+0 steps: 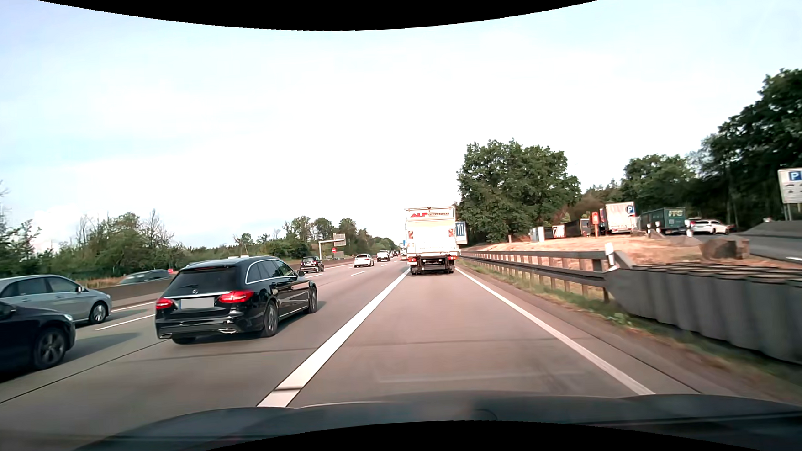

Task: Follow the waypoints while adhering to traffic rules and regulations

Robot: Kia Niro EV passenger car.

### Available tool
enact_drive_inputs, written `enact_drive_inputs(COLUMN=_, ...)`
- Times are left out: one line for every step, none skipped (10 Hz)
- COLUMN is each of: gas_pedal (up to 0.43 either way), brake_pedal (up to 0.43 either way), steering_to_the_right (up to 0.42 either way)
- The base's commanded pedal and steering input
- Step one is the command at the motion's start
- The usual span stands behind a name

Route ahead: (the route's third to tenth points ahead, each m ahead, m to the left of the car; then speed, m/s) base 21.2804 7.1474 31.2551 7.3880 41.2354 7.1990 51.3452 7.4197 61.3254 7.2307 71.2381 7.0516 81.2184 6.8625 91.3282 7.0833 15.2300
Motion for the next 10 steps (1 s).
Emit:
enact_drive_inputs(gas_pedal=0.028, brake_pedal=0.000, steering_to_the_right=-0.005)
enact_drive_inputs(gas_pedal=0.028, brake_pedal=0.000, steering_to_the_right=-0.005)
enact_drive_inputs(gas_pedal=0.028, brake_pedal=0.000, steering_to_the_right=-0.004)
enact_drive_inputs(gas_pedal=0.039, brake_pedal=0.000, steering_to_the_right=-0.004)
enact_drive_inputs(gas_pedal=0.039, brake_pedal=0.000, steering_to_the_right=-0.004)
enact_drive_inputs(gas_pedal=0.039, brake_pedal=0.000, steering_to_the_right=-0.005)
enact_drive_inputs(gas_pedal=0.039, brake_pedal=0.000, steering_to_the_right=-0.004)
enact_drive_inputs(gas_pedal=0.039, brake_pedal=0.000, steering_to_the_right=-0.004)
enact_drive_inputs(gas_pedal=0.039, brake_pedal=0.000, steering_to_the_right=-0.004)
enact_drive_inputs(gas_pedal=0.039, brake_pedal=0.000, steering_to_the_right=-0.005)
